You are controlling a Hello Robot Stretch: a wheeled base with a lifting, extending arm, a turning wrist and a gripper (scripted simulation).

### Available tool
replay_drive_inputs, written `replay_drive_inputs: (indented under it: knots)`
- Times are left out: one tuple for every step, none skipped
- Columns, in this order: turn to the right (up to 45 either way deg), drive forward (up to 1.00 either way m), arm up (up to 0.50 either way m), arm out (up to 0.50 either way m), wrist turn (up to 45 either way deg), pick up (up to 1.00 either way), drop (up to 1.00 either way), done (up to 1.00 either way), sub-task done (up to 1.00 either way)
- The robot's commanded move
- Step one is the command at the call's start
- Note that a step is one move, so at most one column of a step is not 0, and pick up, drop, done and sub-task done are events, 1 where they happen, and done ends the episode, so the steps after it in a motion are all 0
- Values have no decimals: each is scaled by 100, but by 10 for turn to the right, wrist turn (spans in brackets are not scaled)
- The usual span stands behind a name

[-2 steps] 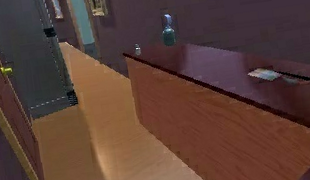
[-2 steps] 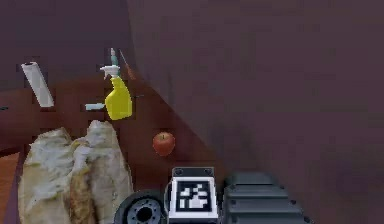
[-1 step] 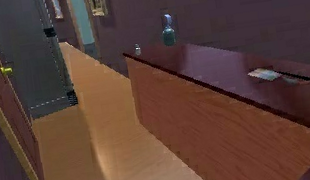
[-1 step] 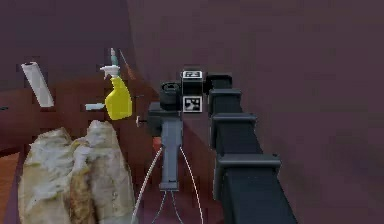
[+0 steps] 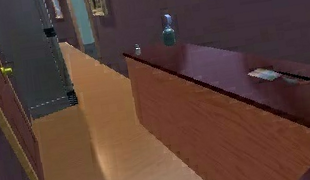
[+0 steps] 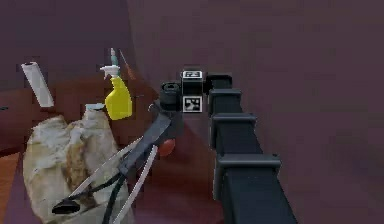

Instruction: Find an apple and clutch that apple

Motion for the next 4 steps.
replay_drive_inputs:
  knots:
    - [0, 0, 0, 0, 450, 0, 0, 0, 0]
    - [0, 0, 0, 0, 450, 0, 0, 0, 0]
    - [0, 0, 0, 0, 270, 0, 0, 0, 0]
    - [0, 0, -12, 0, 0, 0, 0, 0, 0]
